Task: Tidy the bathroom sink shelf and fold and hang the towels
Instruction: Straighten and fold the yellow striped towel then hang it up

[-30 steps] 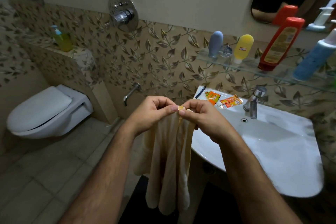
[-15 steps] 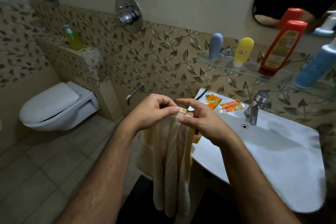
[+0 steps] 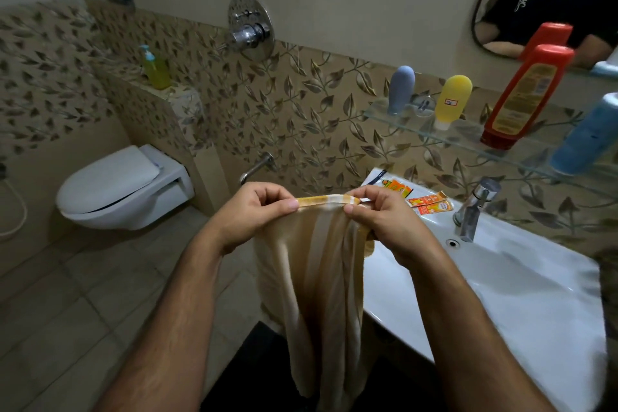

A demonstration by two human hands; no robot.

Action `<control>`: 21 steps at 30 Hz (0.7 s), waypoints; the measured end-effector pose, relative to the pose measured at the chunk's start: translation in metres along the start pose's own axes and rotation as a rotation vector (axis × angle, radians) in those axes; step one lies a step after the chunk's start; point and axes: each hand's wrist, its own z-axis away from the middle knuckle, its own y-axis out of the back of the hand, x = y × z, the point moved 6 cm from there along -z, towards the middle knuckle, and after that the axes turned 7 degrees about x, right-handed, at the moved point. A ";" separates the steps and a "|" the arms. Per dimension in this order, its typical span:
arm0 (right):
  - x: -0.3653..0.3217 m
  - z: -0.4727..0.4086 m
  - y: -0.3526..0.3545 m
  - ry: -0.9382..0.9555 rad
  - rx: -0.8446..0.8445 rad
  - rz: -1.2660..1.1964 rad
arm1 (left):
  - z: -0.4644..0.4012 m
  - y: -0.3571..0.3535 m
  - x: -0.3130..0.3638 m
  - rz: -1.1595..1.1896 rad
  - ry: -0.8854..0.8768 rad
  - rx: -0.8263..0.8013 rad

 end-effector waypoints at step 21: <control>-0.028 -0.014 -0.087 0.033 -0.055 -0.018 | -0.023 0.042 0.012 -0.486 -0.102 0.024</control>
